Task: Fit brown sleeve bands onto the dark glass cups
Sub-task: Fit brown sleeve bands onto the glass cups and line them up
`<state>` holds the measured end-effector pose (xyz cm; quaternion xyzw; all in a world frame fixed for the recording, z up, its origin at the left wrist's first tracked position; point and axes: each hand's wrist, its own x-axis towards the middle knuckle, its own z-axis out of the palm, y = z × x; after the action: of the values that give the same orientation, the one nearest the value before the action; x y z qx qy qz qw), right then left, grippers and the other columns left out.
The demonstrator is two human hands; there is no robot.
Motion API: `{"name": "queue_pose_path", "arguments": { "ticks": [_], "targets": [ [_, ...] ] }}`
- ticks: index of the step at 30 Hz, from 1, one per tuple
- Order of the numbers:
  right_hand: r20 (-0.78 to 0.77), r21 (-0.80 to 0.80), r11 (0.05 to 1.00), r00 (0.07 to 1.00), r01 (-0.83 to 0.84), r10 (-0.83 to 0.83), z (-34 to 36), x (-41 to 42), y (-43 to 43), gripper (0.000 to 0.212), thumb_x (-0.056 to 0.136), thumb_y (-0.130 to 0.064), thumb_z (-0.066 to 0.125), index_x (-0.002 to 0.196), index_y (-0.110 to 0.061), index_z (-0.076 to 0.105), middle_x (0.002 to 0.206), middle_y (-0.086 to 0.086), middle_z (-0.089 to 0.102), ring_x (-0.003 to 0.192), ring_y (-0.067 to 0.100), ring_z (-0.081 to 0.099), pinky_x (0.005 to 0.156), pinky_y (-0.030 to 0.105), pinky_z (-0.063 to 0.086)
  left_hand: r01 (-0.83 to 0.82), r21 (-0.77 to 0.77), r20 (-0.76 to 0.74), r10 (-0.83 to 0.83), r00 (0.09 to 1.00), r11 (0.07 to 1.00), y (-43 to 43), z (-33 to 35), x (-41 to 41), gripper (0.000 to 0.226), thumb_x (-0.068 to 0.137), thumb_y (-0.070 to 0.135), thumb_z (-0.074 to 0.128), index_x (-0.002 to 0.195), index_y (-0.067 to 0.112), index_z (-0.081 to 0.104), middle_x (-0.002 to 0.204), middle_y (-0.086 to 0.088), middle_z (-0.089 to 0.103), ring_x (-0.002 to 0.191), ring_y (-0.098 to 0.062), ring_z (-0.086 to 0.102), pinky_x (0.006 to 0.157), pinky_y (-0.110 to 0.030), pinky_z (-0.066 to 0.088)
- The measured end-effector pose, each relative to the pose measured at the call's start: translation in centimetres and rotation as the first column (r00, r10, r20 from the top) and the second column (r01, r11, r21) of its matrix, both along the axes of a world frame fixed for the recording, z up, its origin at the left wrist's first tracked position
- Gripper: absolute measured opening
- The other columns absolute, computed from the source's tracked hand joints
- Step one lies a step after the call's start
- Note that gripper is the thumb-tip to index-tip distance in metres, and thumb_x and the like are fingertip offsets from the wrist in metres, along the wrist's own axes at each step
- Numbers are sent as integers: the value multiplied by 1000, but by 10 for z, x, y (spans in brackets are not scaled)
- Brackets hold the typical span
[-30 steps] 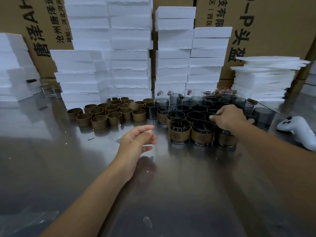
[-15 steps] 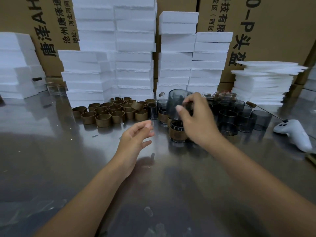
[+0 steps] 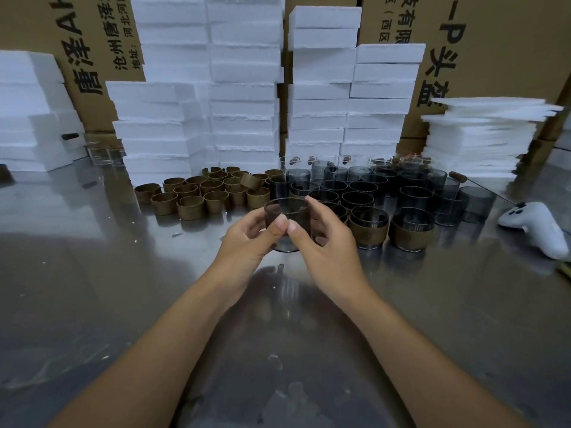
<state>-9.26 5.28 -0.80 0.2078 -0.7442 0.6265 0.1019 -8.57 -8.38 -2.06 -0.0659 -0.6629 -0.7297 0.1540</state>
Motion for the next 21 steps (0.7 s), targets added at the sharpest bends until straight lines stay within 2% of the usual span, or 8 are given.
{"name": "queue_pose_path", "arguments": {
  "ticks": [2, 4, 6, 8, 11, 14, 17, 21],
  "targets": [
    [1, 11, 1000, 1000, -28, 28, -3, -1, 3, 59, 88, -20, 66, 143, -22, 43, 135, -6, 54, 125, 5, 49, 107, 32, 41, 2, 4, 22, -2, 1000, 1000, 0, -1, -1, 68, 61, 53, 73, 118, 18, 63, 108, 2, 72, 104, -15, 67, 90, -32, 52],
    [-5, 41, 998, 999, -40, 40, -8, -1, 4, 69, 85, -17, 69, 145, -26, 37, 136, -8, 51, 127, 5, 46, 109, 36, 39, 10, 1, 31, -10, 999, 1000, -1, 0, 0, 63, 63, 53, 70, 116, 19, 64, 107, 1, 72, 103, -15, 67, 86, -28, 53],
    [-2, 88, 994, 998, -62, 63, -12, -1, 2, 81, 81, -21, 73, 147, -32, 28, 138, -11, 48, 127, 1, 44, 108, 28, 38, 20, 1, 38, -20, 999, 1000, 0, 0, 2, 59, 64, 53, 70, 113, 20, 65, 105, 2, 73, 102, -13, 68, 79, -22, 53],
    [33, 90, 991, 995, -95, 92, -14, -1, -1, 86, 79, -27, 77, 148, -30, 25, 132, -15, 53, 120, -5, 48, 102, 17, 40, 37, -13, 57, -36, 998, 999, 2, 1, 3, 60, 64, 53, 69, 113, 19, 65, 108, -1, 72, 106, -16, 66, 86, -28, 52],
    [50, 23, 994, 993, -106, 105, -15, -5, -3, 65, 77, -22, 78, 132, -25, 43, 105, -20, 64, 96, -14, 59, 78, 3, 44, 49, -24, 52, -47, 998, 999, 5, 3, 5, 61, 65, 52, 69, 114, 15, 65, 110, -6, 72, 108, -21, 65, 97, -38, 48],
    [45, 3, 995, 994, -97, 97, -17, -7, -5, 55, 78, -21, 77, 123, -27, 47, 99, -20, 64, 91, -15, 59, 73, 0, 42, 45, -12, 44, -45, 998, 999, 7, 4, 5, 62, 65, 51, 68, 115, 13, 64, 112, -9, 70, 110, -23, 64, 102, -41, 46],
    [67, -10, 997, 994, -82, 83, -19, -9, -7, 52, 78, -22, 77, 120, -29, 46, 101, -18, 64, 90, -14, 59, 73, 1, 43, 28, -57, 46, -25, 999, 998, 10, 4, 5, 55, 66, 52, 66, 111, 20, 66, 110, -2, 71, 110, -18, 64, 98, -34, 48],
    [75, -29, 999, 997, -24, 27, -20, -15, -7, 58, 80, -24, 76, 126, -27, 40, 116, -11, 60, 105, -1, 58, 81, 8, 44, -104, -137, 33, 109, 993, 985, 9, 7, 7, 54, 70, 52, 64, 120, 31, 59, 116, 12, 65, 104, 2, 62, 87, -17, 48]
  ]
}}
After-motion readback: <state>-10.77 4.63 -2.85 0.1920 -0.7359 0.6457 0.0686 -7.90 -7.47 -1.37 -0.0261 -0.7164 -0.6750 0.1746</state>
